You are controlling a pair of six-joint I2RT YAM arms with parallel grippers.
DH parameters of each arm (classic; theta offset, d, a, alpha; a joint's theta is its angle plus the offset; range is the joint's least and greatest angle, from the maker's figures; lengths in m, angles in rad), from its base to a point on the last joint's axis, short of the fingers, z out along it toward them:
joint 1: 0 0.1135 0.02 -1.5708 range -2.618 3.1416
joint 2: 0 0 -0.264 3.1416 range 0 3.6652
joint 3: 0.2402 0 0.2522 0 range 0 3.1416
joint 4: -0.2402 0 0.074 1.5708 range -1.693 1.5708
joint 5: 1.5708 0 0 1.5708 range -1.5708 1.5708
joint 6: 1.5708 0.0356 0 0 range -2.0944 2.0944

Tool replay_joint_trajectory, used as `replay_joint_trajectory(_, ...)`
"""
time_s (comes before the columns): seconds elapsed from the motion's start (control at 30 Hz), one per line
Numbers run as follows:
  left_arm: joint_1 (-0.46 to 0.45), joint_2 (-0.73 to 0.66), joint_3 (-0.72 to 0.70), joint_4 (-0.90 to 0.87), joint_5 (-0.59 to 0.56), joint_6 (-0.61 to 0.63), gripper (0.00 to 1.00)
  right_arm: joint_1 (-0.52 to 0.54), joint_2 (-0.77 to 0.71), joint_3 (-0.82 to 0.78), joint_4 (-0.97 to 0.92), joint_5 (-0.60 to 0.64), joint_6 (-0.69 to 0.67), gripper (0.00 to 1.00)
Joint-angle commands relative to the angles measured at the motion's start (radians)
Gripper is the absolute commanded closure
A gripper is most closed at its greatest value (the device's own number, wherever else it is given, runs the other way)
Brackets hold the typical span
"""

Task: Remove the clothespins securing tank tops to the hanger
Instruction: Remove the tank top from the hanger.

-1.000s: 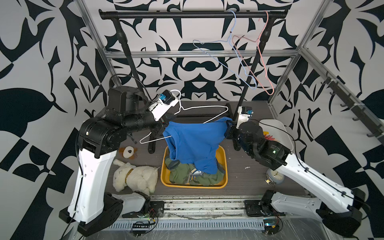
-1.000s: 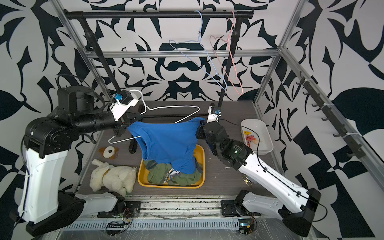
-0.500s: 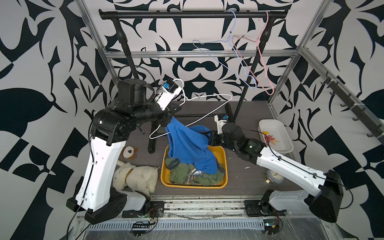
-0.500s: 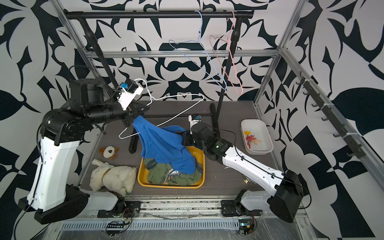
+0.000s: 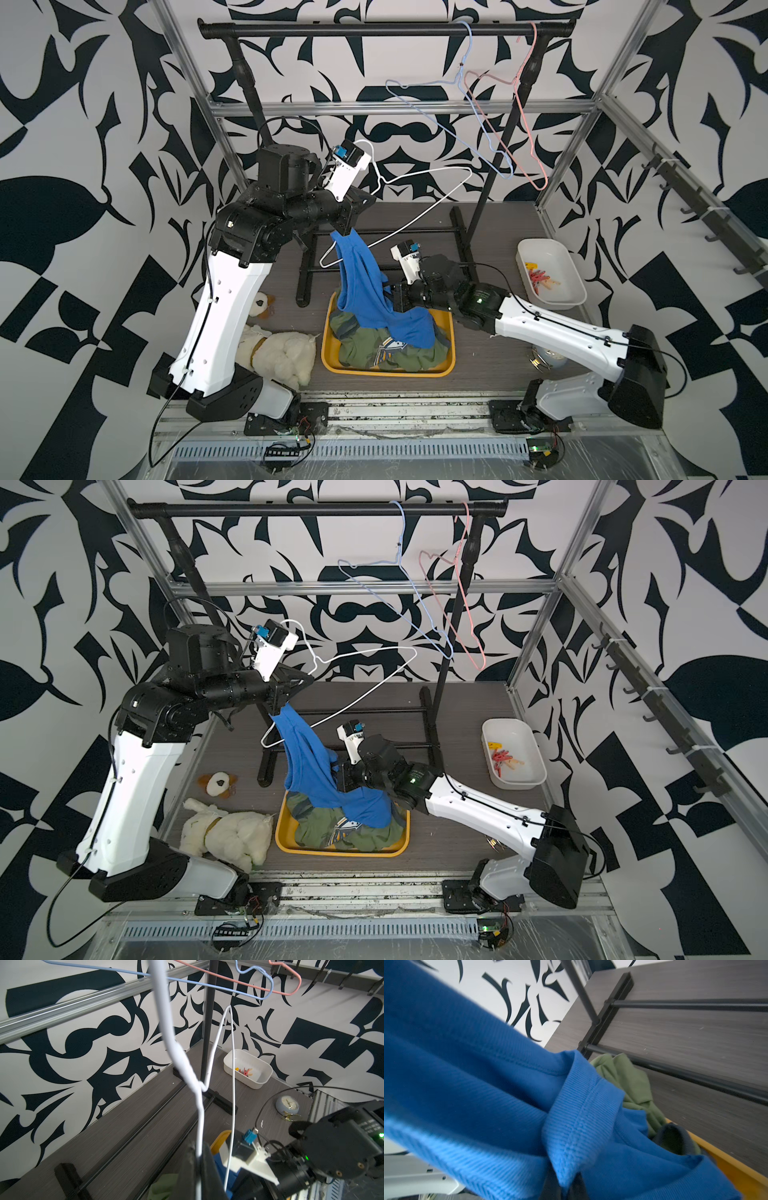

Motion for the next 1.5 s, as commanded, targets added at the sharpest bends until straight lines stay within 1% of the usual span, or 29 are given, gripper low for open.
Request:
replay_joint_trajectory(0.0,0.002,0.018,0.066,0.069,0.018,-0.042,1.00,0.020,0.028,0.042,0.014,-0.039,-0.027,1.00)
replay_joint_trajectory(0.1,0.003,0.027,0.080,0.079,0.022,-0.054,1.00,0.044,0.051,0.031,0.050,-0.079,-0.022,1.00)
replay_joint_trajectory(0.2,0.003,0.041,0.092,0.081,0.039,-0.060,1.00,0.059,0.079,0.044,0.032,-0.083,-0.021,1.00)
replay_joint_trajectory(0.3,0.003,0.036,0.086,0.072,0.068,-0.052,1.00,0.059,0.094,0.053,-0.019,-0.053,-0.023,1.00)
replay_joint_trajectory(0.37,0.003,0.018,0.064,0.062,0.081,-0.029,1.00,0.059,0.086,0.051,-0.073,0.005,-0.025,1.00)
replay_joint_trajectory(0.5,0.003,-0.044,-0.011,0.016,0.080,0.044,1.00,0.038,0.043,0.023,-0.140,0.076,-0.026,1.00)
replay_joint_trajectory(0.57,0.003,-0.071,-0.044,-0.001,0.056,0.071,1.00,0.022,0.025,0.008,-0.164,0.092,-0.023,1.00)
replay_joint_trajectory(0.67,0.003,-0.110,-0.080,-0.032,0.004,0.119,1.00,-0.014,-0.014,-0.015,-0.233,0.173,0.005,1.00)
replay_joint_trajectory(0.77,0.003,-0.145,-0.109,-0.062,-0.037,0.158,1.00,-0.068,-0.091,-0.068,-0.256,0.212,0.031,1.00)
replay_joint_trajectory(0.87,0.003,-0.166,-0.127,-0.071,-0.060,0.166,1.00,-0.098,-0.168,-0.086,-0.287,0.232,0.022,1.00)
replay_joint_trajectory(1.03,0.003,-0.171,-0.115,-0.076,-0.062,0.166,1.00,-0.108,-0.227,-0.042,-0.427,0.296,-0.021,1.00)
replay_joint_trajectory(1.1,0.003,-0.169,-0.108,-0.078,-0.061,0.168,1.00,-0.113,-0.248,-0.052,-0.428,0.281,-0.027,1.00)
replay_joint_trajectory(1.17,0.003,-0.170,-0.106,-0.078,-0.064,0.168,1.00,-0.120,-0.248,-0.034,-0.496,0.292,-0.027,1.00)
replay_joint_trajectory(1.23,0.003,-0.172,-0.112,-0.081,-0.064,0.171,1.00,-0.126,-0.253,-0.041,-0.531,0.259,-0.048,1.00)
replay_joint_trajectory(1.3,0.003,-0.171,-0.120,-0.086,-0.063,0.175,1.00,-0.132,-0.255,-0.058,-0.557,0.254,-0.037,1.00)
replay_joint_trajectory(1.37,0.003,-0.174,-0.128,-0.094,-0.058,0.183,1.00,-0.137,-0.259,-0.080,-0.545,0.205,-0.037,1.00)
replay_joint_trajectory(1.4,0.003,-0.177,-0.129,-0.102,-0.055,0.189,1.00,-0.140,-0.254,-0.084,-0.546,0.194,-0.036,0.96)
replay_joint_trajectory(1.47,0.003,-0.180,-0.140,-0.118,-0.051,0.207,1.00,-0.141,-0.259,-0.085,-0.547,0.195,-0.039,0.75)
